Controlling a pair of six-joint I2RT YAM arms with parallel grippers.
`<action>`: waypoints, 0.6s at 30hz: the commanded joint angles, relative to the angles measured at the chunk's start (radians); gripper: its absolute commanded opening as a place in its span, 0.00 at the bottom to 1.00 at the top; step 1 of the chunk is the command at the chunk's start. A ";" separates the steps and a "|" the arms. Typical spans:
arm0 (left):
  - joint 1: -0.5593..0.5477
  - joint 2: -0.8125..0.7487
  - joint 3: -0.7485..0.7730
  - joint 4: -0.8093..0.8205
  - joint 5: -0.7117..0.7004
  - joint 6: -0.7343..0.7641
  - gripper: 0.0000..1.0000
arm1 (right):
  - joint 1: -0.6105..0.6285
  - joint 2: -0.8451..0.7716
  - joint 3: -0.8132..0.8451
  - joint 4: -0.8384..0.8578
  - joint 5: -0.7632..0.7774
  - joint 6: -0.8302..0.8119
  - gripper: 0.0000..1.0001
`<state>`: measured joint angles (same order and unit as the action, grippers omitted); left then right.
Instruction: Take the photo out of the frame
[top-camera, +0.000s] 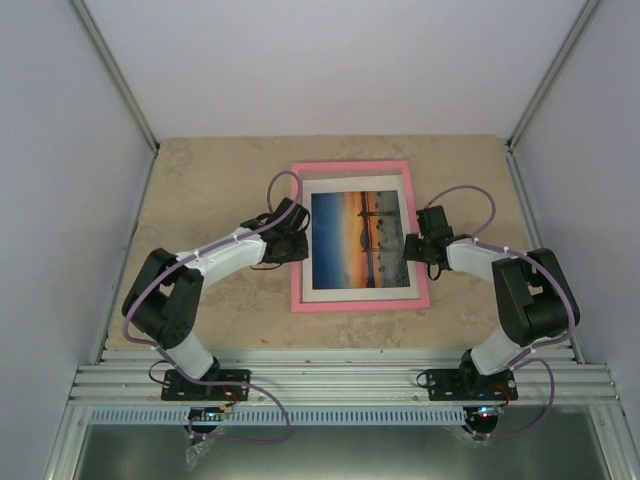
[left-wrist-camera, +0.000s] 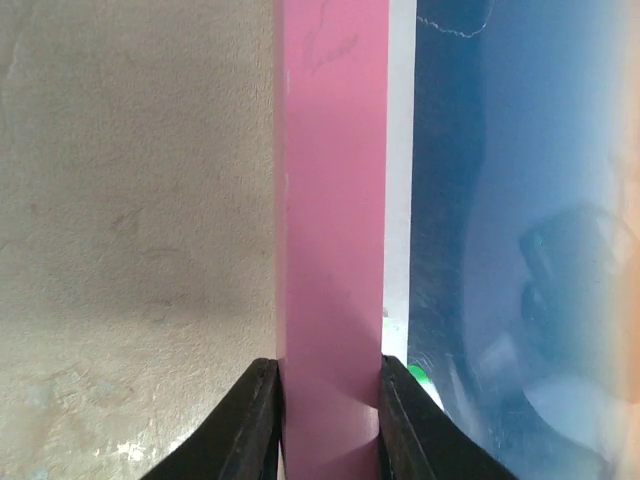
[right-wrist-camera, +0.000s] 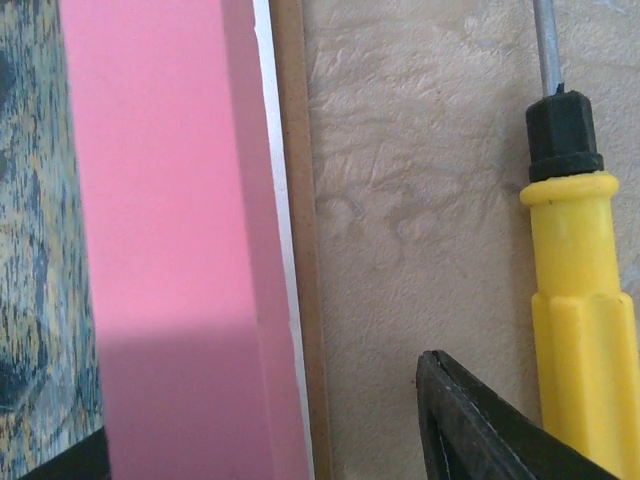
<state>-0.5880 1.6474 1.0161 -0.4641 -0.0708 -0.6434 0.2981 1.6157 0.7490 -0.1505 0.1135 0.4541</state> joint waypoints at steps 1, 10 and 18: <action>0.007 -0.086 -0.008 0.124 0.033 0.021 0.00 | -0.013 0.030 0.006 -0.040 0.058 0.018 0.53; 0.007 -0.097 -0.012 0.121 0.026 0.001 0.00 | -0.013 -0.024 0.010 -0.055 0.054 0.015 0.57; 0.009 -0.110 0.010 0.073 -0.012 -0.001 0.00 | -0.013 -0.167 0.018 -0.069 -0.016 -0.017 0.67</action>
<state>-0.5877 1.5951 0.9913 -0.4442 -0.0868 -0.6250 0.2947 1.5185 0.7547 -0.2047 0.1104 0.4564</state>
